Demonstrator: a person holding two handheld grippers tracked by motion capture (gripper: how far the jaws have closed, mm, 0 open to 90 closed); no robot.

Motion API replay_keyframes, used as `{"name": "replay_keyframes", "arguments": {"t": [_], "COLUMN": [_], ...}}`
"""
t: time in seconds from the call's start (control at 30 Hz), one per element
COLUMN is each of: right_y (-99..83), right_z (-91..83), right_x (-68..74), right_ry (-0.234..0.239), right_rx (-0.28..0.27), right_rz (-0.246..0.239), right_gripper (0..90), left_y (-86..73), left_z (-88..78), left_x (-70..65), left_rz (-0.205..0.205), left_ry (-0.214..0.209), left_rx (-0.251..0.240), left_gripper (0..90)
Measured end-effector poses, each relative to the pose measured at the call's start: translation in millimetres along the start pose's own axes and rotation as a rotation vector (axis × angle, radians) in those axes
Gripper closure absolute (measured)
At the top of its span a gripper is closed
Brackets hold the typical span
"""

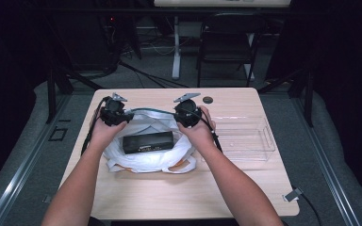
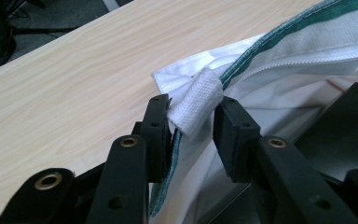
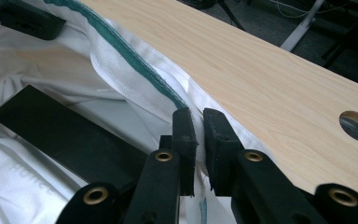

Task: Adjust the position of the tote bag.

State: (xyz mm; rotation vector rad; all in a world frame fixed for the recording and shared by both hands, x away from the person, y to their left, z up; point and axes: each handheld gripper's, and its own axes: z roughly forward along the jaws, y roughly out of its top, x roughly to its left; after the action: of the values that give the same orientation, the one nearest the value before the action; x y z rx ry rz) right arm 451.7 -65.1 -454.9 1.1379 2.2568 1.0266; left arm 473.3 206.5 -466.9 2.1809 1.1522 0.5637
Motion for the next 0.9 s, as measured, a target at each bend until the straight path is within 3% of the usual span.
{"name": "replay_keyframes", "arguments": {"t": [0.9], "right_y": [-4.3], "right_z": [18.6], "right_x": [-10.7], "right_ry": [0.001], "right_rx": [0.04], "right_rz": [0.035], "right_gripper": [83.4], "left_y": [0.4], "left_z": [19.3], "left_x": [3.2], "left_rz": [-0.007], "left_ry": [-0.012], "left_rx": [0.035], "left_gripper": [66.8]}}
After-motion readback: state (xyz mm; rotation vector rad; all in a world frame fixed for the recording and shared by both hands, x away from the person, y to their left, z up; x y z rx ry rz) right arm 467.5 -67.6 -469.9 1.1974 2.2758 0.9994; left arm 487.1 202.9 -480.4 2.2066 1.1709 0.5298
